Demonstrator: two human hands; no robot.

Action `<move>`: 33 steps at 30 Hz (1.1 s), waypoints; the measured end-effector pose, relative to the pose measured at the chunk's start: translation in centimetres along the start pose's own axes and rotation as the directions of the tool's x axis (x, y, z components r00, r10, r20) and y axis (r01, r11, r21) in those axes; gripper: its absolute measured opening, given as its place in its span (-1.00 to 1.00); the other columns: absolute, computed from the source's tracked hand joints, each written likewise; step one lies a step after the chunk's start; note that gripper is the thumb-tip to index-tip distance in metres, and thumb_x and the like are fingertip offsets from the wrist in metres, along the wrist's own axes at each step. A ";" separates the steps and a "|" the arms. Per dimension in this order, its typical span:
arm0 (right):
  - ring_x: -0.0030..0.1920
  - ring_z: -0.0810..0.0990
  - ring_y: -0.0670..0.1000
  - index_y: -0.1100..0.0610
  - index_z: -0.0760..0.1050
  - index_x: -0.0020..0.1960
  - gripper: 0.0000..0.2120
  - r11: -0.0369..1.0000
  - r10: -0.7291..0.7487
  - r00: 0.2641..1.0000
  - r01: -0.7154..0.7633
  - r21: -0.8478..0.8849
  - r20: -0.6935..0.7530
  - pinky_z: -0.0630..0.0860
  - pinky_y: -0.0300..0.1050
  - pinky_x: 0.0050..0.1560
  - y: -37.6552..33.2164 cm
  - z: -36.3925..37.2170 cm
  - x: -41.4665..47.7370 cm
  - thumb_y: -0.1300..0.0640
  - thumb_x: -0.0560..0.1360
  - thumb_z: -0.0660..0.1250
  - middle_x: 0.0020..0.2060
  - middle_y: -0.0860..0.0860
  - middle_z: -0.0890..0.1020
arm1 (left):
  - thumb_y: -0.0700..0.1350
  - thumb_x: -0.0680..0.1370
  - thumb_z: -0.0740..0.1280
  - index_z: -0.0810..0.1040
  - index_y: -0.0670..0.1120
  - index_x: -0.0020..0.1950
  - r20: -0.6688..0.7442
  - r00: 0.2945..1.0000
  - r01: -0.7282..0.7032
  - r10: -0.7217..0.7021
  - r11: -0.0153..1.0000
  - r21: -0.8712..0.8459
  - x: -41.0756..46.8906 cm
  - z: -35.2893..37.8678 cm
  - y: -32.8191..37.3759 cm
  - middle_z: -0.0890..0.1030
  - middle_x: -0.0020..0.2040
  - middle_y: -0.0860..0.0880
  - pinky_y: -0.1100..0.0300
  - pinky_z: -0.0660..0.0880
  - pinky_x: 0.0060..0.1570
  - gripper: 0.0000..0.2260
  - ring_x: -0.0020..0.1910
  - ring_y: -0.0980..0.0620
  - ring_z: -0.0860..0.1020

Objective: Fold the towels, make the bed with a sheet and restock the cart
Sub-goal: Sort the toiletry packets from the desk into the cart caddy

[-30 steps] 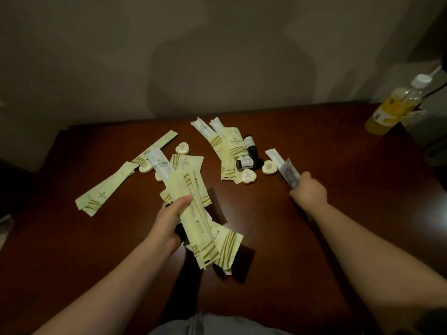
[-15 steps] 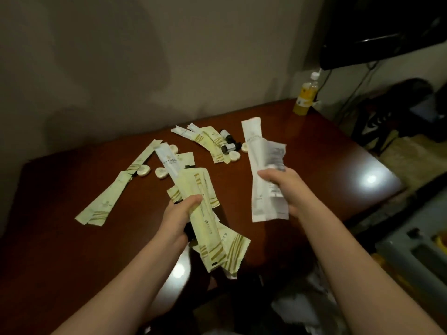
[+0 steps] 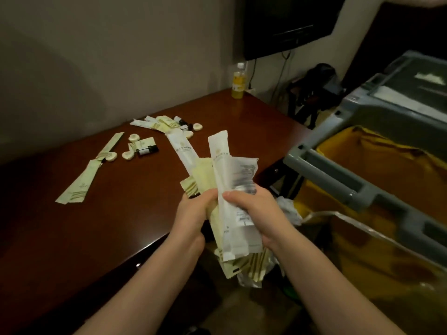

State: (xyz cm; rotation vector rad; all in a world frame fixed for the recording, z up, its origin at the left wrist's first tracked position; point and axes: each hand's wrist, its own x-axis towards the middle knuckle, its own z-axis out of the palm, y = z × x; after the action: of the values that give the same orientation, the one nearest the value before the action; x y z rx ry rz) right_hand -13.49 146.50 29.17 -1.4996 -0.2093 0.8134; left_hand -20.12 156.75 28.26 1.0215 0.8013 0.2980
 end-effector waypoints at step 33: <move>-0.11 0.67 0.03 0.05 0.56 0.09 -0.80 0.992 -0.127 0.951 0.120 -0.043 -0.282 0.61 -0.09 -0.09 -5.7 -51.9 -17.1 0.09 0.47 0.41 -0.09 0.02 0.69 | -0.08 0.51 0.36 0.58 -0.01 0.12 0.384 0.918 0.172 -0.098 0.971 -0.165 -15.0 49.4 -18.9 0.69 -0.04 -0.11 0.00 0.58 -0.15 -0.81 -0.08 -0.12 0.66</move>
State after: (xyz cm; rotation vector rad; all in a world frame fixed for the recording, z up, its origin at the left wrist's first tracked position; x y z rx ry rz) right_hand 6.91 95.78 34.84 -1.5912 -0.0970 0.4886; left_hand 2.42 106.76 32.63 0.7984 0.4815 0.0556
